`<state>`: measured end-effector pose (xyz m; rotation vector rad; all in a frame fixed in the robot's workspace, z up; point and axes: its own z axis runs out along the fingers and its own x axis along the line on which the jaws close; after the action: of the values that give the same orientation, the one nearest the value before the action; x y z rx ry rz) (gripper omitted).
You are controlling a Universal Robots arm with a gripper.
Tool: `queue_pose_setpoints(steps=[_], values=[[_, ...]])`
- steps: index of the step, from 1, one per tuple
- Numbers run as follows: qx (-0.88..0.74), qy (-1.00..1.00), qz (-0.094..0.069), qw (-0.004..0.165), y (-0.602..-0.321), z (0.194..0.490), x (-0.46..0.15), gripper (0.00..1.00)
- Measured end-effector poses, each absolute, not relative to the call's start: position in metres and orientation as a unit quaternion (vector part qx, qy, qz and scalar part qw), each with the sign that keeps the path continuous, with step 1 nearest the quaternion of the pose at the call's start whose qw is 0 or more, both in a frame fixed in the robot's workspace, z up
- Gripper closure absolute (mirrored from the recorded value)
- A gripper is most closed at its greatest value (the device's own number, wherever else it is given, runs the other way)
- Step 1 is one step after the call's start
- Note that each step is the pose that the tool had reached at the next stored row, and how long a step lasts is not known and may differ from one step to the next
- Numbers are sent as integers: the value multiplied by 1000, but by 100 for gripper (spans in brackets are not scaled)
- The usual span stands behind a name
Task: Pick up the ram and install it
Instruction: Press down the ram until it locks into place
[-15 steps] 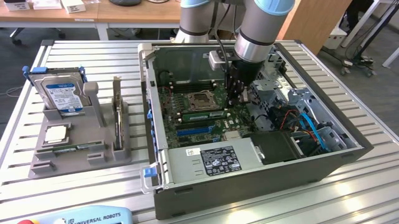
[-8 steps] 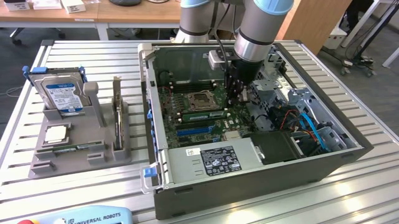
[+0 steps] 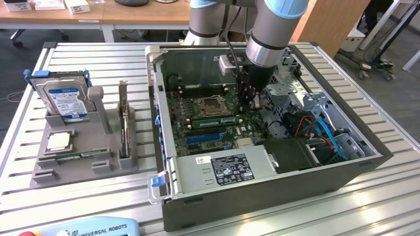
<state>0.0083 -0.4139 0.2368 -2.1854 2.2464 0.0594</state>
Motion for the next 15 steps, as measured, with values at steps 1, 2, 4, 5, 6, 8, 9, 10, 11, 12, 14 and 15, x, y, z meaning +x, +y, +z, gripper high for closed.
queue_pose_setpoints(steps=[1,2,4,5,6,8,9,10,11,12,14,15], values=[[-697,717,19,3,-414,236,8,90],[-697,717,19,3,-414,236,8,90],[-697,717,19,3,-414,236,8,90],[-697,717,19,3,-414,236,8,90],[-697,717,19,3,-414,236,8,90],[-697,717,19,4,-414,234,8,90],[-697,717,19,4,-414,234,8,90],[-697,717,19,3,-414,233,8,90],[-697,717,19,3,-414,232,8,90],[-697,717,19,3,-414,232,8,90],[-697,717,19,3,-414,231,8,90],[-697,717,19,3,-414,231,8,90]])
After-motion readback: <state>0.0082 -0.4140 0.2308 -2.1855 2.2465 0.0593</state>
